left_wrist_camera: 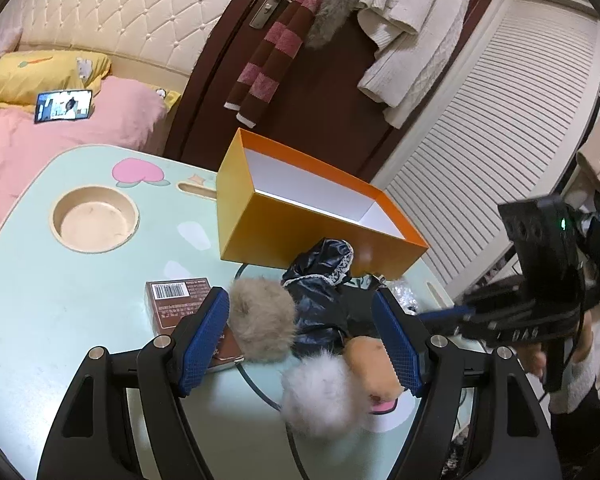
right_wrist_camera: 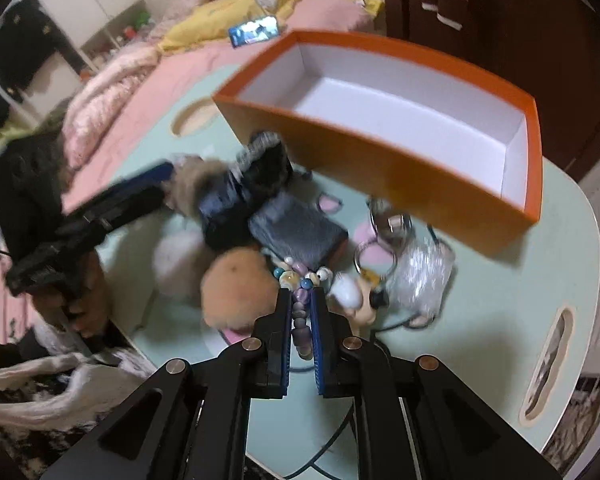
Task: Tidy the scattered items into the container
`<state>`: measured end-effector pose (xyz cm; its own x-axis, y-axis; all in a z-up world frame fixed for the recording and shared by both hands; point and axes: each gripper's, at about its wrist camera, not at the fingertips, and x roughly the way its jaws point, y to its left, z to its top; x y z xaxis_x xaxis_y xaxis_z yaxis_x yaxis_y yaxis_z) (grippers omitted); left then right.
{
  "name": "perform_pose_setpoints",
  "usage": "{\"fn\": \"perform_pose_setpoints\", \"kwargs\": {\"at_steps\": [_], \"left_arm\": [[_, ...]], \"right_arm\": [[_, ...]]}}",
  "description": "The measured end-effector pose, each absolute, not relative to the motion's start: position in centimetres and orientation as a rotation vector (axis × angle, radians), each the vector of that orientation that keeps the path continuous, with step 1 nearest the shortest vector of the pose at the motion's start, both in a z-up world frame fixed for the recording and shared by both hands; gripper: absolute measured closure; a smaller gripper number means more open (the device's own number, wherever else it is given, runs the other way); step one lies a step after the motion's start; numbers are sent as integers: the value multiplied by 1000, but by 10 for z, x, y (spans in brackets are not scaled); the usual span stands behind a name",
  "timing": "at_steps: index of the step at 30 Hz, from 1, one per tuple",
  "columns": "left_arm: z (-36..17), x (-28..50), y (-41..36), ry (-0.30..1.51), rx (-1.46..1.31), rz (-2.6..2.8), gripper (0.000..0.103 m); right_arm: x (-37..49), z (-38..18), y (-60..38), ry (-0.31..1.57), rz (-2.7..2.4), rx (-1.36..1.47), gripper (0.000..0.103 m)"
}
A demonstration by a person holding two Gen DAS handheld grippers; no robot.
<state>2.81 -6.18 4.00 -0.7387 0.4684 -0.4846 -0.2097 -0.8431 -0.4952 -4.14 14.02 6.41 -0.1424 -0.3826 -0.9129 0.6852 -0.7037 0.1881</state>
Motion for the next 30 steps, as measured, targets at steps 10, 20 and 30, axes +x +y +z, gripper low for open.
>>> {"fn": "perform_pose_setpoints", "kwargs": {"at_steps": [10,20,30], "left_arm": [[40,28,-66,-596,-873,2577,29],[46,50,-61,-554,-960,2640,29],[31,80,-39,-340,-1141,2793,29]], "right_arm": [[-25,90,171,190,-2154,1161,57],[30,69,189,113,-2392,1130,43],[35,42,183,151,-2531,1204,34]]}}
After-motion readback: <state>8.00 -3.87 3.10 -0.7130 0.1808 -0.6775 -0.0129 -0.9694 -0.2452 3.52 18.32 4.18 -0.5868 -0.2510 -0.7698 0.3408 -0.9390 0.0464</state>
